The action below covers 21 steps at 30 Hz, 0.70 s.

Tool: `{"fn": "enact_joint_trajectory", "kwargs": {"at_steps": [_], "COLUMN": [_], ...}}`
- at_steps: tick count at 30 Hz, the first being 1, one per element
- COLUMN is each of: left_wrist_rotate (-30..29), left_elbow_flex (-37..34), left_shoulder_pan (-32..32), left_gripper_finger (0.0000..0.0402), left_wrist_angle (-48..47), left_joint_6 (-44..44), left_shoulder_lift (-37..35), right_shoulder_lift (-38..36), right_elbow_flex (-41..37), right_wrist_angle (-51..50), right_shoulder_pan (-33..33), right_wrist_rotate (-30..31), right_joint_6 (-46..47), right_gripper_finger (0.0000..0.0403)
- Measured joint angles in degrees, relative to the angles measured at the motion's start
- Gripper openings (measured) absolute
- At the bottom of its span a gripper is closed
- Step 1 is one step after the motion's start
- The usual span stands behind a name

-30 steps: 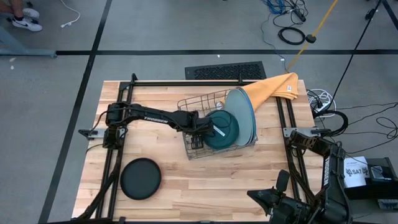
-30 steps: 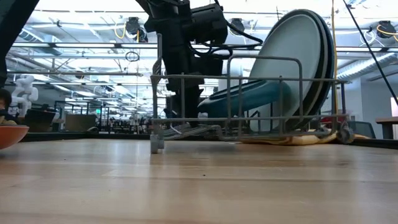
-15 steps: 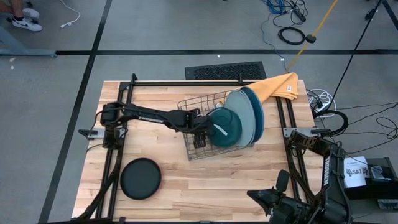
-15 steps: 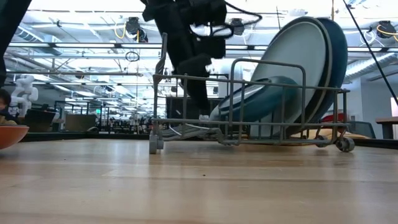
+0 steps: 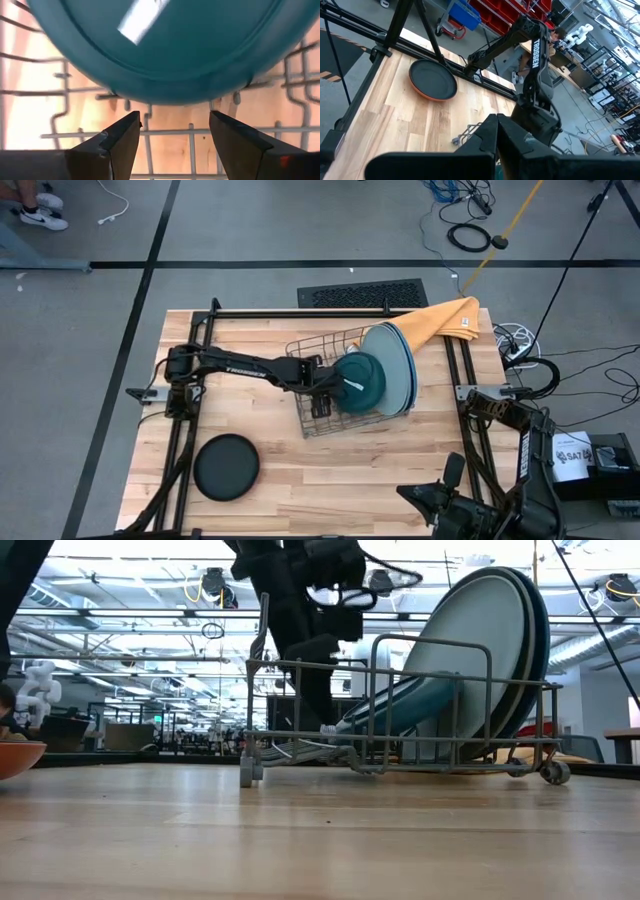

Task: Sort dishes
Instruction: Put the dark green plate into the green dish rack

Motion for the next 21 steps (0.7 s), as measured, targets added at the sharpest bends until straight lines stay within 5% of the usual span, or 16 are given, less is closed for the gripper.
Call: {"fn": "enact_joint_trajectory", "kwargs": {"at_steps": [21], "left_wrist_rotate": [-3.1], "left_elbow_flex": [-0.6], "left_shoulder_pan": [-1.1], "left_gripper_finger": [0.0240], "left_wrist_angle": [5.1], "left_joint_6": [1.5], "left_shoulder_lift": [3.6], "right_shoulder_lift": [0.0], "right_elbow_flex": [0.0], "right_wrist_angle": [4.2], "right_shoulder_pan": [-6.5], "right_wrist_rotate": [-2.6], "right_joint_6": [-2.2], "right_gripper_finger": [0.0003]}}
